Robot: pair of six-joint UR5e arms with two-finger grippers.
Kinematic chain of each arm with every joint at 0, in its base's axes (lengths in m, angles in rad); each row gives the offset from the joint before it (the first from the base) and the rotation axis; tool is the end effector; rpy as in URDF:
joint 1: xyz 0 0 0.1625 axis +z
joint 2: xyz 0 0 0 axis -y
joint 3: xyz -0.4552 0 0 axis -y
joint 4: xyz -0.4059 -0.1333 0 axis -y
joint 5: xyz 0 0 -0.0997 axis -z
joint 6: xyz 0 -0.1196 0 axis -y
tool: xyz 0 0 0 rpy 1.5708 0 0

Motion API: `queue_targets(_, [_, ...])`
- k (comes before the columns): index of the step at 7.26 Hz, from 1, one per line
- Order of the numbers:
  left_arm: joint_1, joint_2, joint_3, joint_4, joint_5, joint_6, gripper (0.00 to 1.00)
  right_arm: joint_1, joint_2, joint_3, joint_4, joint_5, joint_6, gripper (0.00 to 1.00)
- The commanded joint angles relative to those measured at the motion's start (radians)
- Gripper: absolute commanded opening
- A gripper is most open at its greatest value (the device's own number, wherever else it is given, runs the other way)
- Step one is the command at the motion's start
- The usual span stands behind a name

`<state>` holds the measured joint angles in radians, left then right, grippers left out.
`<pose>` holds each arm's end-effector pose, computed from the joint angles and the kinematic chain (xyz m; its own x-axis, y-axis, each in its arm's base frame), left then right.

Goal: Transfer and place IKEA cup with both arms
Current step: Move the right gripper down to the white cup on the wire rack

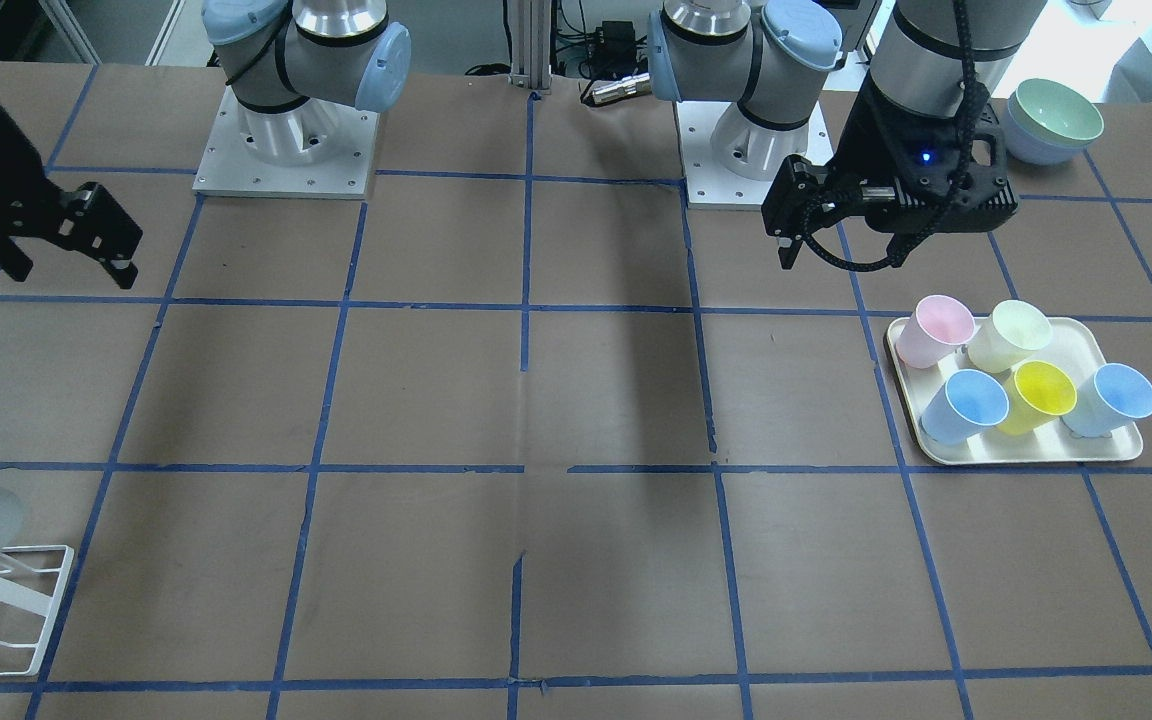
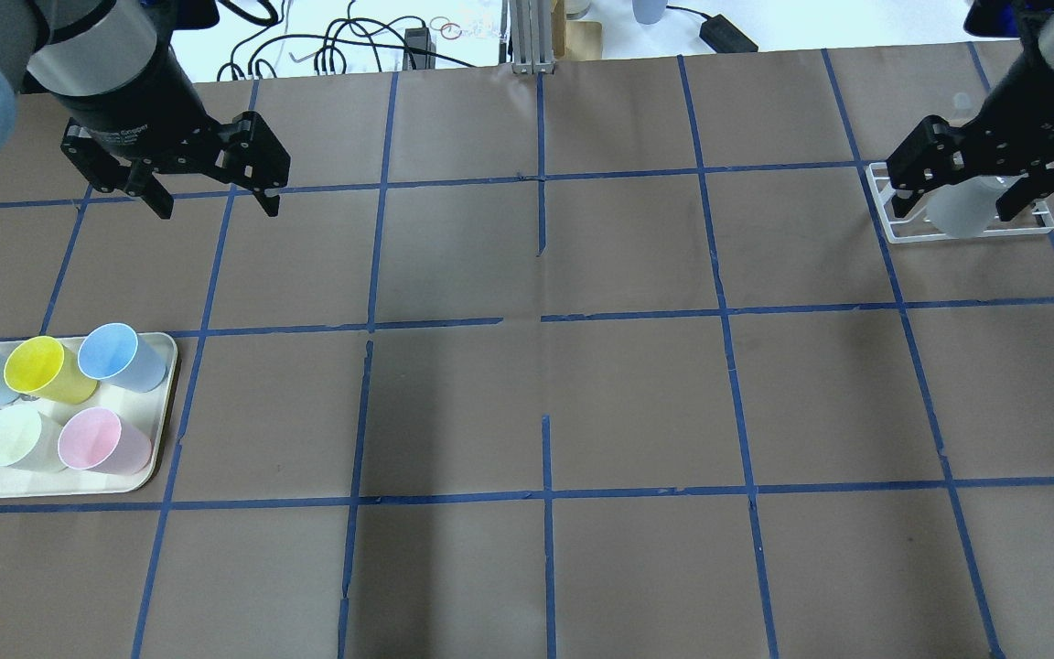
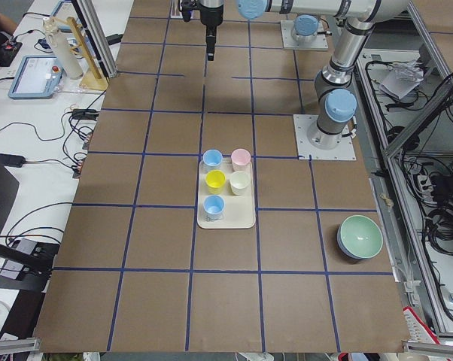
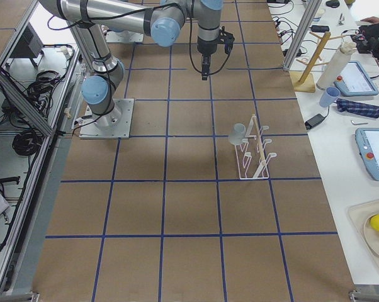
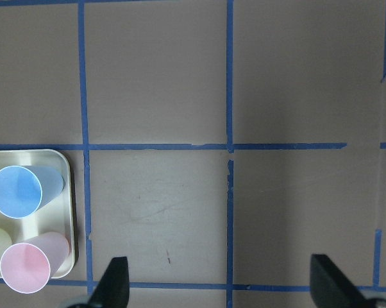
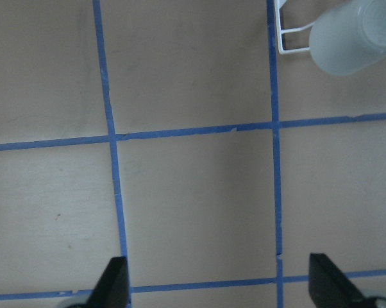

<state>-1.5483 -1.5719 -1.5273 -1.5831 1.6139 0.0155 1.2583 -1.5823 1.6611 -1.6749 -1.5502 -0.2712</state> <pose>-0.1167 -0.5120 0.5185 -0.9990 -0.0083 -0.0435 -0.0070 0.9995 -0.0294 -0.0252 -0.5195 0.4687 -0.9991 0.0408 -0.0131 0.0412 0.9987 -0.0299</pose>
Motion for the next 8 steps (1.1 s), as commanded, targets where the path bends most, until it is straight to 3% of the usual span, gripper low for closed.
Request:
queue_targets(1, [0.001, 0.0, 0.012, -0.008, -0.017, 0.0, 1.0, -0.088, 0.082, -0.007, -0.148, -0.001, -0.225, 1.0])
queue_targets(3, [-0.001, 0.004, 0.009, -0.002, -0.02, 0.0, 1.0, -0.12, 0.149, -0.012, -0.25, 0.001, -0.353, 1.0])
queue_targets(5, [0.001, 0.01, 0.0, 0.002, -0.084, -0.017, 1.0, -0.128, 0.209, -0.012, -0.346, 0.01, -0.423, 1.0])
queue_targets(8, [0.001, 0.013, -0.001, 0.002, -0.072, -0.014, 1.0, -0.141, 0.251, -0.012, -0.397, 0.015, -0.468, 1.0])
